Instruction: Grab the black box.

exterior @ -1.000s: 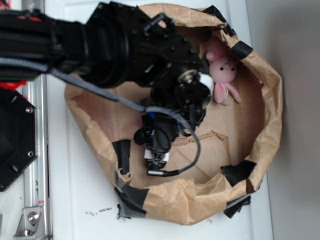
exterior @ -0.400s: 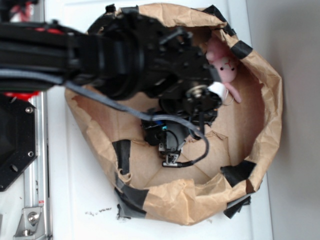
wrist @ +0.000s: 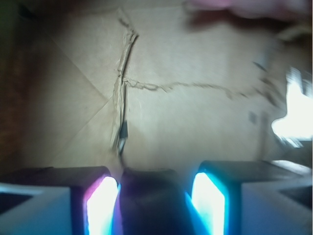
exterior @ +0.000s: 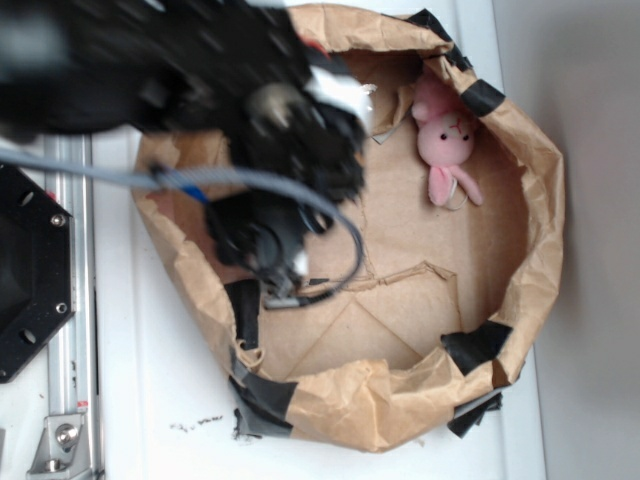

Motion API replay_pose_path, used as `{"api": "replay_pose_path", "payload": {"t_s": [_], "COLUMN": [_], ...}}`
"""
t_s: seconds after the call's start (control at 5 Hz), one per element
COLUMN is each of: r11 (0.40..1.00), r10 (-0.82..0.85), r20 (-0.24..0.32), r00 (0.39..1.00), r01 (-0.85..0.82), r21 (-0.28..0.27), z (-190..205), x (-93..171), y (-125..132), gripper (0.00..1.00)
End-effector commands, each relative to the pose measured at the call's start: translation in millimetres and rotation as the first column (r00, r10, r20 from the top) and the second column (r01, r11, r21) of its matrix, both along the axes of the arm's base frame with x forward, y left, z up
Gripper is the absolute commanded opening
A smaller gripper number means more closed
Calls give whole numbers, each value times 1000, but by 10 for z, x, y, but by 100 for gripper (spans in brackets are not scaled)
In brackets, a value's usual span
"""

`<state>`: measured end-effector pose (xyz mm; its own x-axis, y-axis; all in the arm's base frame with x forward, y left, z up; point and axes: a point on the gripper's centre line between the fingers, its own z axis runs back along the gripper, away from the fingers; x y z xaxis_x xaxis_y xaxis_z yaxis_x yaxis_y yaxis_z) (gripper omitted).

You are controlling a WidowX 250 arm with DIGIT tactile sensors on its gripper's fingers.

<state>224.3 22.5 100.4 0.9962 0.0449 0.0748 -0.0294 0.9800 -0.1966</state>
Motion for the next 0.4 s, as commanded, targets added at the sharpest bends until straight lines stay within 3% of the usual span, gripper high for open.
{"api": "replay_pose_path", "payload": {"t_s": [0.0,0.2], "r11": [992,991], "r10": [130,120], "r20": [67,21], "r00": [989,993], "r01": [-130,-121], "r21": [-1,62], "z": [348,301], "x": [232,351], "y": [-75,-197], "gripper": [0,0]}}
